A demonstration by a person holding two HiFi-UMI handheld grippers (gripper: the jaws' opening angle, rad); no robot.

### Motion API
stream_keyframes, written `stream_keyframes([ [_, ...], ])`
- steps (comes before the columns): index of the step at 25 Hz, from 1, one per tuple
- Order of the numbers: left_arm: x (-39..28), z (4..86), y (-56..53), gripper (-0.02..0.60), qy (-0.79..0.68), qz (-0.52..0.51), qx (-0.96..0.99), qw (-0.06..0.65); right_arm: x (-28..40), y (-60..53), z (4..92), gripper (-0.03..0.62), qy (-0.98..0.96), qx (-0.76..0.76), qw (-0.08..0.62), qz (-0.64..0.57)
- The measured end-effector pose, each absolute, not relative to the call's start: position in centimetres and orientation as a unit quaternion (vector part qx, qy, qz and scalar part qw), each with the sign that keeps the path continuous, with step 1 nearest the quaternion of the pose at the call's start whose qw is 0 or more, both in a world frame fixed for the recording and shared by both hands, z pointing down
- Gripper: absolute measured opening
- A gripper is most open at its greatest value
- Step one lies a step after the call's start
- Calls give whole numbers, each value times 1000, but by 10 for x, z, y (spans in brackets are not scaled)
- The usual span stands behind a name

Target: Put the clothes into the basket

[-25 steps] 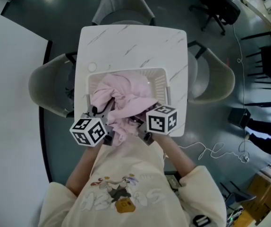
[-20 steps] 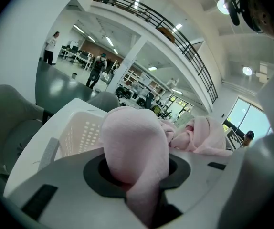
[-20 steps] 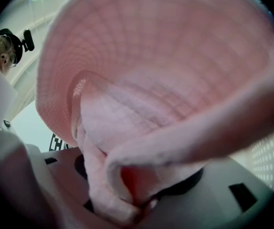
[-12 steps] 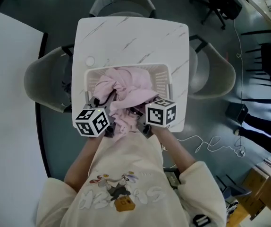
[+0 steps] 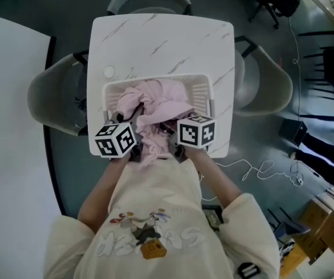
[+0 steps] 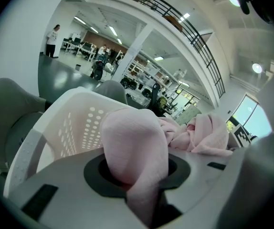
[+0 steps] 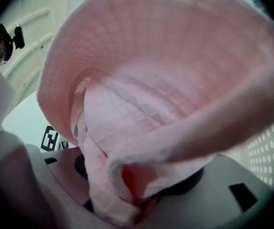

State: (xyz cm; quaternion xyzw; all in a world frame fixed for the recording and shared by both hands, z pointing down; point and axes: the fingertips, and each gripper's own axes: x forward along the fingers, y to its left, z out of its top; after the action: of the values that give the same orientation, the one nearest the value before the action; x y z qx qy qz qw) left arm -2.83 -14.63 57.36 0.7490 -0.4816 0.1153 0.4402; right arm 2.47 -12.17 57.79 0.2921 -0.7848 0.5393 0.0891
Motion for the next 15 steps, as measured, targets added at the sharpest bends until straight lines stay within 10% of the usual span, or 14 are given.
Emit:
stream_keyframes([
  [15,-24,599,-165,137,-479,148,744,442,31,-138,602,270,-767,314,107,549],
])
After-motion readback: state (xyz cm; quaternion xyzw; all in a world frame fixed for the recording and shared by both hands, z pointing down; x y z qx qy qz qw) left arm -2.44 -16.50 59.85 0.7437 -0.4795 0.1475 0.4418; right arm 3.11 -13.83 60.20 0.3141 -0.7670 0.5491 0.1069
